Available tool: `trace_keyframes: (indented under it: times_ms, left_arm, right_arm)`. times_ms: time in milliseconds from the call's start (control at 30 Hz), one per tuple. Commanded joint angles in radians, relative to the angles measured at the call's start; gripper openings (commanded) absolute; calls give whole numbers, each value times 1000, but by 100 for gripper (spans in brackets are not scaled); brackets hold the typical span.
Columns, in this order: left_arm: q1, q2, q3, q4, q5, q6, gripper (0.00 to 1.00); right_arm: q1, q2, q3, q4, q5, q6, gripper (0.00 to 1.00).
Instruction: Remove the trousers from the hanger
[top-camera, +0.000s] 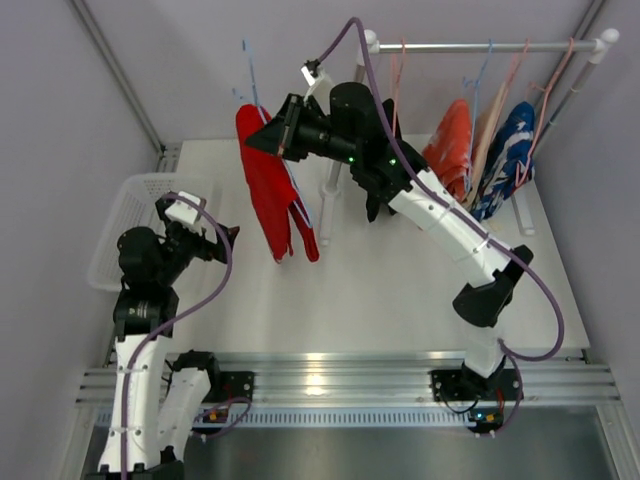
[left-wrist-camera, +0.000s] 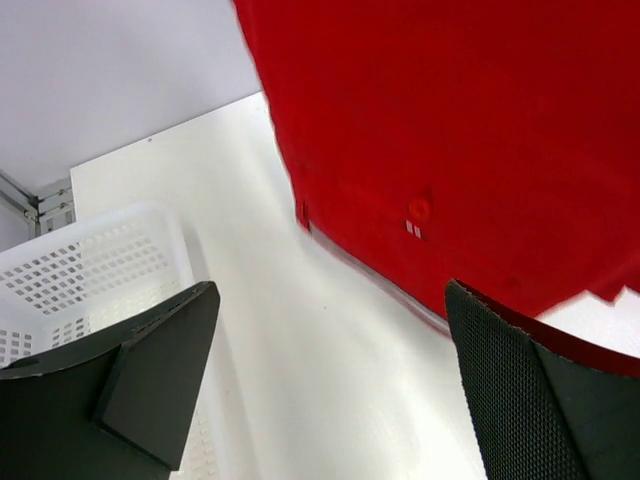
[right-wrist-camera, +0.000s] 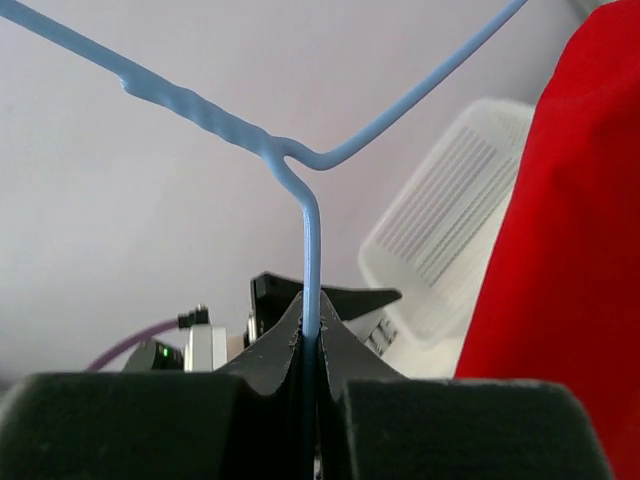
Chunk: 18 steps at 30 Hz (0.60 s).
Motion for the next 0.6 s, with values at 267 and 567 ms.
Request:
trace_keyframes:
  times_ms: [267, 567]
  left_arm:
    - [-187, 96, -9, 321, -106, 33, 99]
    - [-393, 225, -20, 530, -250, -32, 99]
  right_arm:
    - [11, 81, 266, 229, 311, 10, 0]
    - [10, 111, 287, 273, 377, 4, 0]
